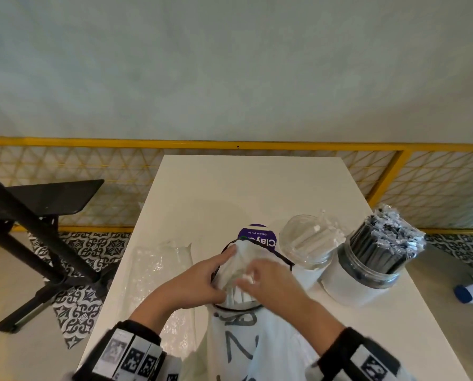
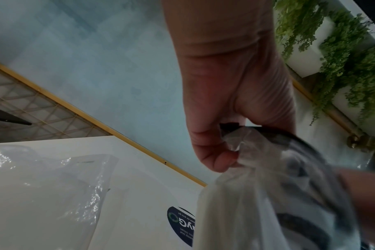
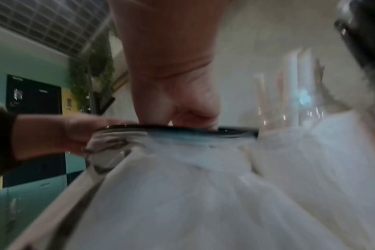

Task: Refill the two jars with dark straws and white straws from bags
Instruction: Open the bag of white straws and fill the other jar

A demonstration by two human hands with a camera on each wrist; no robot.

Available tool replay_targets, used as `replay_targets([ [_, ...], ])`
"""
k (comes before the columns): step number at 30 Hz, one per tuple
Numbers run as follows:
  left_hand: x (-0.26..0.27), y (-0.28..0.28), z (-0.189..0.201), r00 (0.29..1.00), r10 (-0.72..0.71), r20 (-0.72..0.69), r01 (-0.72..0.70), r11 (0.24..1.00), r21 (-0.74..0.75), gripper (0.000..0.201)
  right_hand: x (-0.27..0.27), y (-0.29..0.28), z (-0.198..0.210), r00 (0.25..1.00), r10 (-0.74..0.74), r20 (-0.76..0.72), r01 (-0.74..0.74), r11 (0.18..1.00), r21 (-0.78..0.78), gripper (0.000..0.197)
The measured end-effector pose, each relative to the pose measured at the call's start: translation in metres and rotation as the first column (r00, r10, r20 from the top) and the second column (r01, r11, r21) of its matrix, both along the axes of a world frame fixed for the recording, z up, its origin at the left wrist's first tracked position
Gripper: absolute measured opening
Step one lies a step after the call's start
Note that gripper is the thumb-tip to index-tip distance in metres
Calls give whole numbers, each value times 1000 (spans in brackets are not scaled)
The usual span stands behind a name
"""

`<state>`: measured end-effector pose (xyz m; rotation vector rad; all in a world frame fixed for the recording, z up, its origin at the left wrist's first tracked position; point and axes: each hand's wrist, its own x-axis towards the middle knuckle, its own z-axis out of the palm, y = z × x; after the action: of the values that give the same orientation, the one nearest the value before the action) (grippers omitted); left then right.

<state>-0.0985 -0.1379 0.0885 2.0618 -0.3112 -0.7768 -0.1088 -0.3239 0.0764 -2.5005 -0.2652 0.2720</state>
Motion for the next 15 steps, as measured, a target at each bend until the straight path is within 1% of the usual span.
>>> replay_targets([
  [1,-1,0,0,1000,3,2,-3,1000,-26,92,-1,5,-11,987,-13,-159,-15,984,-176,38],
  [2,-2,-1,0,1000,9,12,-8,999,-48,92,-1,8,-19,975,-35,-219,-32,954,-297,49],
  [4,-5,-2,-1,1000,0,30,2,998,-69,91,-1,13,-25,971,-25,-238,-76,911,-405,68],
  [5,-7,-3,-3,999,-11,39,14,997,-74,90,-1,16,-26,971,8,-239,-113,896,-429,72],
  [6,-8,-4,-7,999,-21,45,24,997,-75,90,-1,19,-27,966,34,-257,-148,886,-439,71],
  [8,-9,-5,-12,998,-33,44,36,997,-74,91,-2,22,-26,954,56,-294,-183,887,-423,59],
  [10,-10,-6,-13,999,-37,33,39,996,-85,92,-1,24,-26,950,52,-309,-177,903,-391,47],
  [15,-12,-8,-8,999,-29,38,34,991,-128,93,-1,31,-32,943,-14,-333,-106,934,-340,30],
])
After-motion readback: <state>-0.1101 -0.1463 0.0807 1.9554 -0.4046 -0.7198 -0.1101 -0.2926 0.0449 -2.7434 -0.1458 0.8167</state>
